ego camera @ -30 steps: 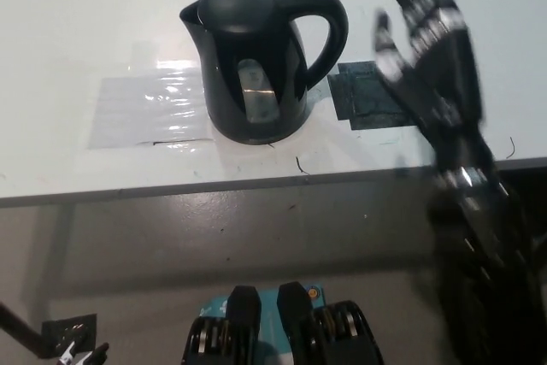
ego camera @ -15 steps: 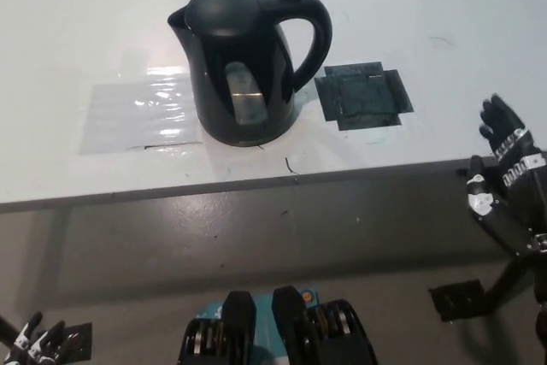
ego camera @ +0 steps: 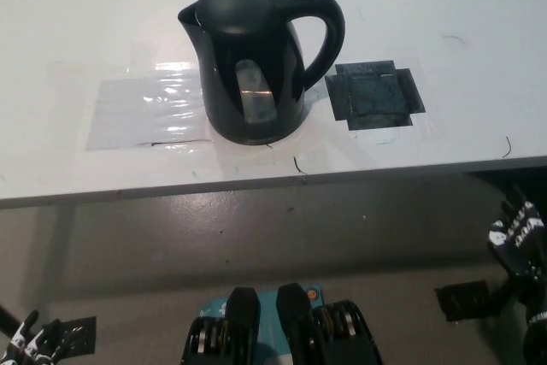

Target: The robot uses its right hand to push down on the lid of a kettle kept in the middle of the desk to close it

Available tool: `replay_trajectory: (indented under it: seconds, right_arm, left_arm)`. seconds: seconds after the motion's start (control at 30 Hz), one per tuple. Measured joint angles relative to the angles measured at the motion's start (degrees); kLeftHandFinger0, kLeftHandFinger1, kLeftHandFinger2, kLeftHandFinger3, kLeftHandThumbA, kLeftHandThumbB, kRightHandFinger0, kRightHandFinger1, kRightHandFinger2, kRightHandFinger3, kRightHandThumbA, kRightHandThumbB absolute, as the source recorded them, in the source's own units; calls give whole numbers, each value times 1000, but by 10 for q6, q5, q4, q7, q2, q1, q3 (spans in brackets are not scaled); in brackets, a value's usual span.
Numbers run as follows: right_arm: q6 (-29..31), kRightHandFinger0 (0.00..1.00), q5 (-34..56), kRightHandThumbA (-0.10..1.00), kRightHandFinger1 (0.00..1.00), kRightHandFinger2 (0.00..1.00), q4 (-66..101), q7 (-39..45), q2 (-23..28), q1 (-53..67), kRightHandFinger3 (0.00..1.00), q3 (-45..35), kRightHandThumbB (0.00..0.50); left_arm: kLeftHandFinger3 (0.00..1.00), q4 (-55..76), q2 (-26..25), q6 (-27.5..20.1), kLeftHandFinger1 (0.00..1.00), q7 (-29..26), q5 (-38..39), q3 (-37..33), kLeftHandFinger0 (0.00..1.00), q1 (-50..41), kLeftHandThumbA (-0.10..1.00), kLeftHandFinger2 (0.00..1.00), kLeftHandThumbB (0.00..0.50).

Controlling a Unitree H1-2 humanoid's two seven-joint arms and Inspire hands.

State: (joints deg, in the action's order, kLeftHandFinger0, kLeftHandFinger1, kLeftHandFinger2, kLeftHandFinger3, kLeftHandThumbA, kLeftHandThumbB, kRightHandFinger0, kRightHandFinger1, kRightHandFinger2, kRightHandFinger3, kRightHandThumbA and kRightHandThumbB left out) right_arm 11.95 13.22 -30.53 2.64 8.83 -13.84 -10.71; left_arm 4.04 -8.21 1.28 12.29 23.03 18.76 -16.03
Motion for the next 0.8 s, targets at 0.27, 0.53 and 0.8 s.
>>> replay_trajectory:
  seconds: [0.27, 0.53, 0.8]
  right_arm:
    - [27, 1000, 22, -15, 1000, 1000, -41, 9, 0, -15, 1000, -30, 0]
    - [35, 1000, 24, -10, 1000, 1000, -65, 12, 0, -18, 1000, -35, 0]
    - [38, 1000, 22, -53, 1000, 1000, -84, 12, 0, -18, 1000, -35, 0]
  left_arm:
    - [1000, -12, 1, -5, 1000, 0, -1, 0, 1000, 2, 239, 852, 288]
    - [1000, -17, 1, -6, 1000, 0, 1, 0, 1000, -1, 216, 853, 269]
    - [1000, -19, 1, -8, 1000, 0, 4, -1, 1000, 0, 255, 857, 278]
